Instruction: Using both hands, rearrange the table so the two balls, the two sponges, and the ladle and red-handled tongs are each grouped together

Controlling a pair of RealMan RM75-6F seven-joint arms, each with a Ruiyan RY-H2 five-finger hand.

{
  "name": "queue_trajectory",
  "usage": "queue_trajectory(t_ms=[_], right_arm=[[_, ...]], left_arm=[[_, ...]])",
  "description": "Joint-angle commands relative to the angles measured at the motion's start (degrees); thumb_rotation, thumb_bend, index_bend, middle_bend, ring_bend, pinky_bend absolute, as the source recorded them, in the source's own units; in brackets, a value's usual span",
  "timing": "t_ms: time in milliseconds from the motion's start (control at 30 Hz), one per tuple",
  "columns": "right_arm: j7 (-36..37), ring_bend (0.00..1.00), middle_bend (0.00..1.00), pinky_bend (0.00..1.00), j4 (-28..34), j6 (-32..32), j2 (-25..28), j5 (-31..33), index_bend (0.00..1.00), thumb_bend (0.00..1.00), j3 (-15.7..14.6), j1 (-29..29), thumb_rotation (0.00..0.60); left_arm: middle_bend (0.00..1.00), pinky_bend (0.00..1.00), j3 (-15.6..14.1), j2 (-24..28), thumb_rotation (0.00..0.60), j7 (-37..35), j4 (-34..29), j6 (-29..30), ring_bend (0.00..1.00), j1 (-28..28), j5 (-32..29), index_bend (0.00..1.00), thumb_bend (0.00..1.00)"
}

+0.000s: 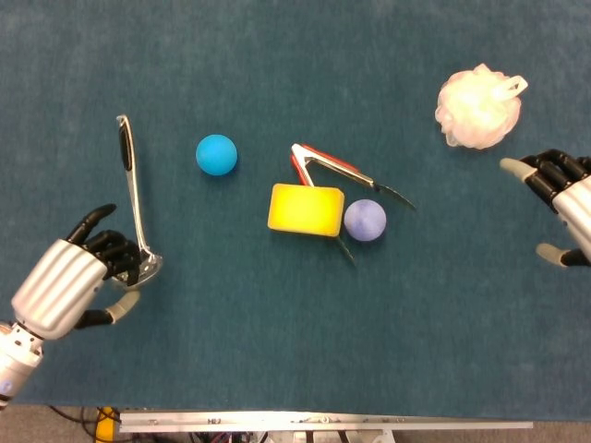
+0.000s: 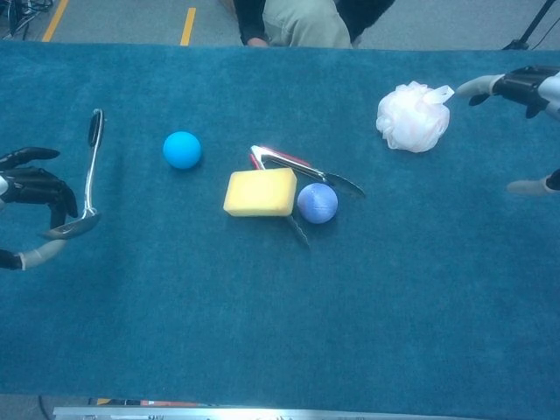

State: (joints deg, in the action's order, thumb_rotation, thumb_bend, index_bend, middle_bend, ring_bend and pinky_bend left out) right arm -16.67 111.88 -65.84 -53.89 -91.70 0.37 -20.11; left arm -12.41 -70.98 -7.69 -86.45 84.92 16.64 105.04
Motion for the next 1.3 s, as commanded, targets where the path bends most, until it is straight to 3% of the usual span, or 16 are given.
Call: queue_trajectory(t_ms=[33,467,1067,1133,1300], right_arm=[[0.01,0.2,0.26,0.39,-0.03,0.04,-0.04,0.05,0.16,0.03,-0.01,-0.03,0.6],[-0.71,0.2,0.26,0.39,0.3,0.38,-0.07,0.62,0.16,0.03,0.0,-0.24,0.6],[-2.8,0.2,0.26,0.39,1.62,0.95,-0.6,1.27,0.16,0.03,0.03,-0.69,0.6],[-2.83,0.2,0.26,0.39,1.7,0.81,-0.52,1.27,0.16,0.03,0.0,-0.61,0.6],[-2.61,0.2,0.26,0.39,1.77,0.42,-0.23,1.18,0.16,0.03,-0.05,-0.43,0.6]], left_arm=[[0.44,0.1,0.35,0.06,0.6,-0.43,0.67,-0.42,0.34,-0.41,-0.94,0.71,0.4],[0.44,0.1,-0.42,1.17,0.6,-0.71,1.51,-0.33,0.34,-3.64,-2.64,0.71,0.4],[0.43,0.1,-3.45,0.84,0.6,-0.03,1.86,-1.78,0.34,-6.14,0.9,0.7,0.4],[0.42,0.1,-3.95,1.23,0.6,0.76,1.44,-3.32,0.33,-5.83,1.04,0.67,0.42],[0.29,0.1,-4.78,3.31,0.6,3.55,-2.01,-8.88,0.27,-4.31,-0.21,0.39,0.45]])
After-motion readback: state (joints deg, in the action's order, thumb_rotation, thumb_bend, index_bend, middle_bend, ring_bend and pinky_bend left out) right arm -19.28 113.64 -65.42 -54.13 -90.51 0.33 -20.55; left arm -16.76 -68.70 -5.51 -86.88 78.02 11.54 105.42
